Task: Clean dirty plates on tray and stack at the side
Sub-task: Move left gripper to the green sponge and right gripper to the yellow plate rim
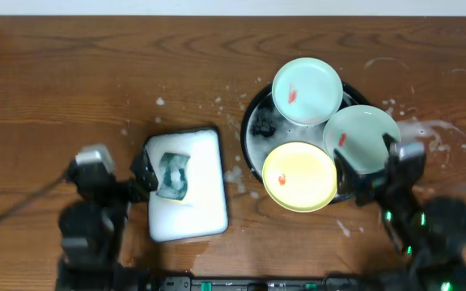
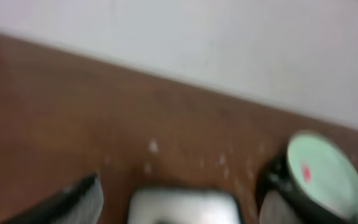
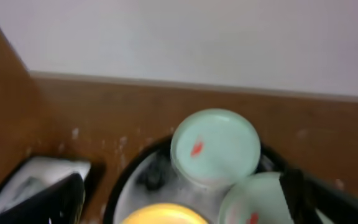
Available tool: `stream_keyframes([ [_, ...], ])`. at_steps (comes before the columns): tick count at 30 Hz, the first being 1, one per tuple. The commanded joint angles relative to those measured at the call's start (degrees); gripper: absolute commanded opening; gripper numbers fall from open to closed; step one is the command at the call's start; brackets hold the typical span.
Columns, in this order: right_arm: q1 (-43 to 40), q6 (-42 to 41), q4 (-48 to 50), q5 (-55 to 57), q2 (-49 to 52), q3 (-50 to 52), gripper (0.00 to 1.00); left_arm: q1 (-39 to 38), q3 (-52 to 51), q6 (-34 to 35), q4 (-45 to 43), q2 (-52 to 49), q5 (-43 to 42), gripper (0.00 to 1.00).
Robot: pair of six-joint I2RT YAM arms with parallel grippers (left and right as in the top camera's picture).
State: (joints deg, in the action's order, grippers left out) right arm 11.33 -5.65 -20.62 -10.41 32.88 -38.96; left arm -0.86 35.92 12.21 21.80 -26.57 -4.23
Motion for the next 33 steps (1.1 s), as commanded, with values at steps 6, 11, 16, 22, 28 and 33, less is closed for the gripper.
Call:
stream_keyframes([
  [6, 0.24, 2.99, -33.57, -1.86, 38.82, -42.45, 0.99, -0.15, 39.15, 0.52, 32.50, -34.60, -7.61, 0.83],
  [11, 0.24, 0.79, -38.45, -5.92, 50.27, -51.12, 0.99, -0.15, 43.91, 1.53, 39.54, -42.03, -17.53, 0.82],
  [16, 0.11, -1.36, -43.58, -5.27, 55.89, -49.35, 0.74, -3.10, 43.25, 1.57, 45.68, -47.56, -17.11, 0.79],
  [22, -0.59, -3.76, -51.15, -2.71, 62.69, -45.09, 0.59, -6.97, 41.59, 3.17, 50.01, -52.11, -7.21, 0.78],
  [28, -0.90, -5.57, -52.57, -1.33, 63.78, -39.98, 0.60, -7.21, 32.61, 8.26, 45.55, -56.54, -0.52, 0.72],
  [33, -2.36, -6.56, -52.09, 0.02, 63.78, -32.06, 0.60, -7.26, 26.77, 7.02, 39.30, -60.74, -0.63, 0.72],
])
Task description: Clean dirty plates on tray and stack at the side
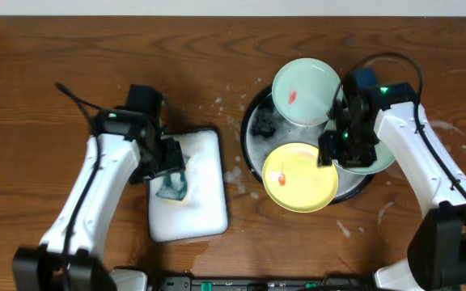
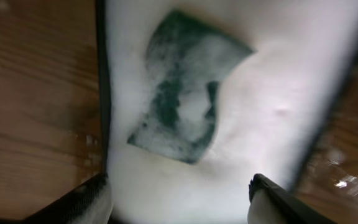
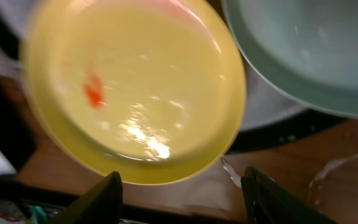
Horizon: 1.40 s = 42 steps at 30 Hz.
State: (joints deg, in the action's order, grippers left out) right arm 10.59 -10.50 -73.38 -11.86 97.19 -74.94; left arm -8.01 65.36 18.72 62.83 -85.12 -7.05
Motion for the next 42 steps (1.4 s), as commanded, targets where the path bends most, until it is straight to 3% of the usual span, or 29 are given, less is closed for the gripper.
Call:
stream_keyframes([
  [1, -2.08, -2.08, 2.38, 1.60, -0.52, 5.95, 0.60, -0.11, -3.34, 0.00, -2.60, -2.99, 2.19, 0.72],
  [9, -3.04, -4.35, 21.79, 1.05, -0.52, 18.78, 0.41, -0.11, -4.55, -1.11, -5.46, -7.30, 2.43, 0.72],
  [10, -2.99, -4.98, 23.78, 1.07, -0.52, 19.89, 0.36, -0.11, -4.55, -1.11, -5.49, -7.32, 2.43, 0.72],
  [14, -2.99, -7.17, 31.26, 0.68, -0.52, 23.17, 0.01, -0.11, -4.55, -1.11, -5.16, -7.30, 2.40, 0.71],
  [20, -2.99, -7.02, 37.55, -5.03, -0.66, 19.96, 0.01, -0.04, -4.44, -1.16, -3.87, -7.02, 2.43, 0.70],
  [27, -2.99, -6.97, 39.78, 6.75, -0.52, 18.69, 0.01, -0.07, -4.66, -1.31, -5.14, -6.93, 5.14, 0.75],
  [31, -2.54, -6.47, 39.78, 6.88, -0.52, 18.71, 0.01, -0.11, -7.52, -1.29, -9.31, -6.99, 4.42, 0.75],
  [35, -0.55, -5.49, 40.00, 6.86, -0.52, 18.71, 0.01, -0.11, -13.60, -1.29, -19.10, -7.04, -3.45, 0.73],
  [39, 1.46, -4.07, 40.17, 6.97, -0.52, 18.71, 0.01, -0.09, -18.18, -1.29, -26.58, -7.06, -1.70, 0.55],
  [42, 2.08, -4.07, 40.24, 7.43, -0.52, 18.71, 0.01, -0.11, -19.06, -1.27, -29.31, -7.06, -1.68, 0.08],
])
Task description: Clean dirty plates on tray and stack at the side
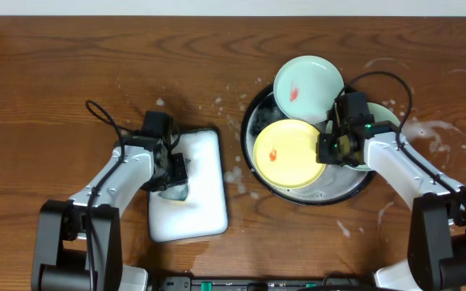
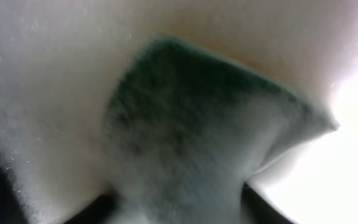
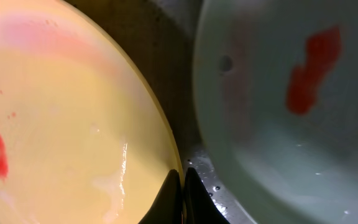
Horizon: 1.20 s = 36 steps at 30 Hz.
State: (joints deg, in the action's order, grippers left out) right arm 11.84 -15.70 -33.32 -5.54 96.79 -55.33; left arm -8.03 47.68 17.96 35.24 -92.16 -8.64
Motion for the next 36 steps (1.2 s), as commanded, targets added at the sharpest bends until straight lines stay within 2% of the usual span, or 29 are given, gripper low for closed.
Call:
stream_keyframes([
  [1, 0.87, 1.09, 0.17, 1.55, -0.13, -0.90, 0.01, -0.09, -1.36, -0.48, -1.95, 0.00, -0.13, 0.08],
  [4, 0.87, 0.96, 0.15, 2.58, -0.13, -0.90, 0.01, -0.09, -0.92, -0.52, -1.09, 0.15, -0.11, 0.07],
  [7, 0.87, 0.96, 0.15, 2.56, -0.13, -0.90, 0.01, -0.09, 2.78, -0.55, 3.65, 0.57, -0.13, 0.07],
  [13, 0.87, -0.09, 0.15, 2.84, -0.11, -0.72, 0.01, -0.92, 19.63, -2.75, 17.44, 0.66, -1.33, 0.07],
  [16, 0.94, -1.27, 0.24, 2.67, -0.11, -0.59, 0.01, -3.37, 26.64, -2.86, 18.58, 0.66, -4.04, 0.07],
  [20, 1.11, -0.31, 0.68, 1.42, -0.11, 0.11, 0.01, -9.68, 29.70, -0.37, 11.65, 0.50, -8.79, 0.07],
  [23, 1.14, -0.31, 0.44, 1.36, -0.11, 0.76, 0.01, -14.40, 29.70, 2.38, 6.10, -1.09, -8.94, 0.07],
  [27, 1.90, 4.11, 0.04, -1.18, -0.11, 1.49, 0.01, -22.99, 30.47, 5.68, -2.25, -8.96, -10.80, 0.08],
  [31, 2.58, 4.17, -0.07, -0.96, -0.11, 1.49, 0.01, -26.56, 32.33, 9.68, -5.68, -17.20, -13.81, 0.07],
  [36, 2.58, 4.17, -0.11, -0.92, -0.11, 1.49, 0.01, -28.20, 32.35, 15.61, -12.57, -25.59, -22.08, 0.07],
])
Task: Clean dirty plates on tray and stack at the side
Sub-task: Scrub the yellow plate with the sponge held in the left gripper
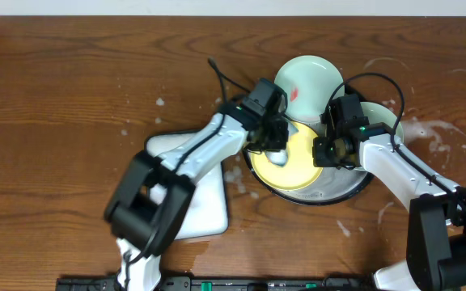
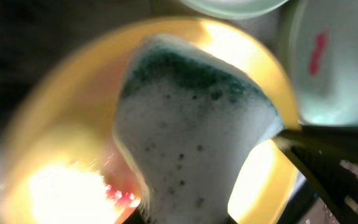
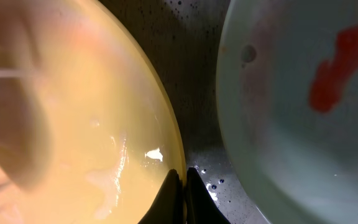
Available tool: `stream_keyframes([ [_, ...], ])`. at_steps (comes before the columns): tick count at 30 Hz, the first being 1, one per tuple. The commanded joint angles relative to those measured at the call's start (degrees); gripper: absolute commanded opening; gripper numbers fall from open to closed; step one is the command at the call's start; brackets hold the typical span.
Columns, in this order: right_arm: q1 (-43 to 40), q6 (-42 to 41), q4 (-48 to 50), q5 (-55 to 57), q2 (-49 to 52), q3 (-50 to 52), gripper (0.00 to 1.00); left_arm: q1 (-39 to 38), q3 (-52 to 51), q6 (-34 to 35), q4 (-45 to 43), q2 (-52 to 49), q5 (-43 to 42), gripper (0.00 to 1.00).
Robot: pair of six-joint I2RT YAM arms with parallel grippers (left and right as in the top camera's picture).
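Note:
A yellow plate (image 1: 302, 162) lies in the round black tray (image 1: 354, 187), and my right gripper (image 1: 324, 152) is shut on its right rim; the pinch shows close up in the right wrist view (image 3: 179, 186). My left gripper (image 1: 272, 145) is shut on a foamy green sponge (image 2: 191, 124), which presses on the yellow plate (image 2: 61, 143) beside a red stain (image 2: 122, 196). Two pale green plates, one at the back (image 1: 308, 79) and one at the right (image 1: 381, 121), rest on the tray's rim. Each carries a red smear (image 3: 340, 68).
A white rectangular soap tray (image 1: 192, 194) full of foam sits left of the black tray, partly under my left arm. Foam splashes dot the wooden table (image 1: 71, 89) around both trays, and wet streaks lie at the right (image 1: 427, 129).
My left gripper was down in the soap tray on the sponge; now it holds the sponge on the yellow plate in the black tray. The right gripper keeps its hold on the plate's rim.
Both arms started low at the table's front, with the yellow plate leaning on the tray's front rim. Then the left gripper hung open over the sponge and the right over the plates. Later each had shut on its object, the plate lying flat. Now sponge meets plate.

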State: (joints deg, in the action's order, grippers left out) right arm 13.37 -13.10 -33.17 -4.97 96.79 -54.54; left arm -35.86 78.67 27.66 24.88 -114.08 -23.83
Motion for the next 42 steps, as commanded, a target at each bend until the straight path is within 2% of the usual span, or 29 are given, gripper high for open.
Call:
stream_keyframes([
  [1, 1.05, 1.57, -0.26, -1.49, -0.11, 0.70, 0.01, -0.52, 1.36, 6.38, -2.49, -5.18, -7.28, 0.08],
  [4, 1.05, 1.09, -0.31, -1.49, -0.11, 0.70, 0.01, -0.44, 1.36, 5.70, -0.26, -8.44, -6.45, 0.07],
  [9, 1.05, 0.68, -0.63, -1.46, -0.11, 0.70, 0.01, 1.16, 2.45, 5.05, 9.18, -8.35, 10.64, 0.08],
  [11, 1.03, 0.70, -0.85, -1.44, -0.11, 0.70, 0.01, 1.36, 4.74, 2.03, 12.76, -7.80, 17.55, 0.07],
  [14, 0.96, 0.72, -1.14, -0.87, -0.11, 0.70, 0.01, 1.11, 8.61, -1.51, 16.90, -7.65, 23.23, 0.07],
  [17, 0.98, 0.72, -1.20, -0.83, -0.11, 0.70, 0.01, 0.35, 9.55, -2.38, 17.05, -7.65, 24.79, 0.07],
  [21, 0.98, 0.83, -1.31, -0.85, -0.11, 0.70, 0.01, -1.36, 9.53, -0.37, 14.12, -9.42, 23.06, 0.07],
  [24, 0.98, 1.66, -1.38, -0.87, -0.11, 0.70, 0.01, -2.43, 9.53, 0.66, 9.44, -11.50, 14.73, 0.08],
  [27, 0.98, 2.08, -1.68, -0.87, -0.11, 0.70, 0.01, -3.23, 9.53, 3.72, 3.93, -14.27, 1.49, 0.08],
  [34, 0.98, 2.71, -1.79, -0.87, -0.11, 0.70, 0.01, -5.14, 9.53, 7.93, -2.73, -16.76, -14.99, 0.08],
  [38, 0.98, 2.67, -1.79, -0.87, -0.11, 0.70, 0.01, -6.01, 9.53, 8.00, -0.13, -16.76, -15.74, 0.08],
  [42, 0.98, 2.67, -1.81, -0.87, -0.11, 0.70, 0.01, -4.35, 9.53, 8.00, 7.28, -16.65, -6.27, 0.07],
])
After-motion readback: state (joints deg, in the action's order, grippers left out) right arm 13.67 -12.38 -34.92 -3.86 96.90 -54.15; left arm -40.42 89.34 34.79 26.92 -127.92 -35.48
